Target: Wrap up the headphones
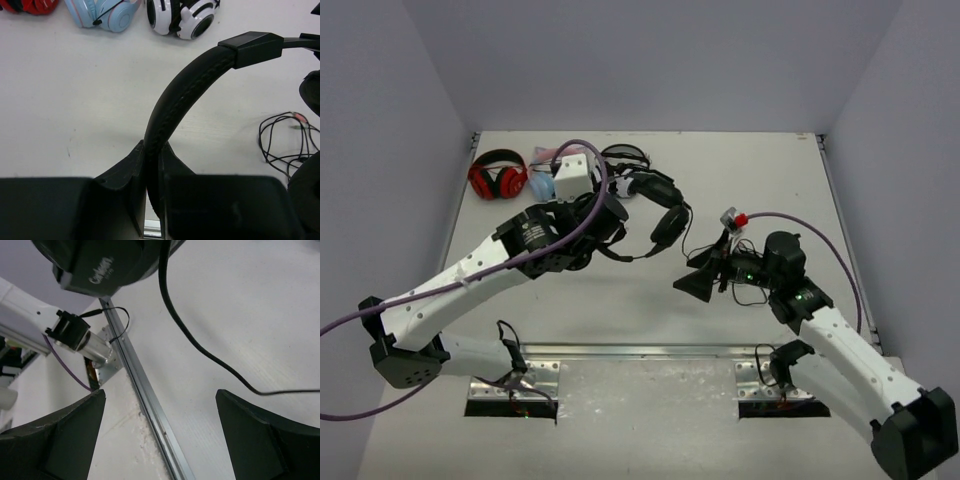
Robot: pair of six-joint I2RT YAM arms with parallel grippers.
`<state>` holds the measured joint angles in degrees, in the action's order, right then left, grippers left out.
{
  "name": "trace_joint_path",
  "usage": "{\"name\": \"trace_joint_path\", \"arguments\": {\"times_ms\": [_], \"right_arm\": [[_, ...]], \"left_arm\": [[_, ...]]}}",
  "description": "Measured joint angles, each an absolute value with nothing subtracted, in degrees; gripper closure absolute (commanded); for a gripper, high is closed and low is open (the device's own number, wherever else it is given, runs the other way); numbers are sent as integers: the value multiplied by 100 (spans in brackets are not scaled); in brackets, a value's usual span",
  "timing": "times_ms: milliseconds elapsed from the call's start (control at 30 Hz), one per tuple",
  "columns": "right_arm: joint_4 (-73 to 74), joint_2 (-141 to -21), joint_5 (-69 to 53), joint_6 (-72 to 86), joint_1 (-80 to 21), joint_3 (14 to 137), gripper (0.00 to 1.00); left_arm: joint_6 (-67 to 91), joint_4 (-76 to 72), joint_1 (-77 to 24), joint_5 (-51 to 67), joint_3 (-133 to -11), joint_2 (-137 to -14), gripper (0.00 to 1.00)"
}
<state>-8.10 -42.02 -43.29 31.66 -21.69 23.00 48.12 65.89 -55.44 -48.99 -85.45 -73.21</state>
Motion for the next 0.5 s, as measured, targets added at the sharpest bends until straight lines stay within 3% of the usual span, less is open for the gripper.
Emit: {"name": "trace_joint_path", "arguments": {"times_ms": [233, 300, 333, 500], "right_arm": [[-1800, -5557, -3435, 2493, -2906, 2683, 7], [-2137, -5959, -3282, 2451, -2904, 2698, 23], [-2314, -6222, -3249, 2438, -2902, 2731, 26], [-3177, -7113, -3400, 2770, -2945, 2749, 19]], "left_arm": [[4744, 6545, -5544, -4897, -8637, -6877, 100], [4683, 6514, -5544, -4897, -8637, -6777, 100], [4657, 6510, -5544, -4908, -8639, -6731, 100], [4523, 6624, -5544, -5065, -8906, -6663, 100]]}}
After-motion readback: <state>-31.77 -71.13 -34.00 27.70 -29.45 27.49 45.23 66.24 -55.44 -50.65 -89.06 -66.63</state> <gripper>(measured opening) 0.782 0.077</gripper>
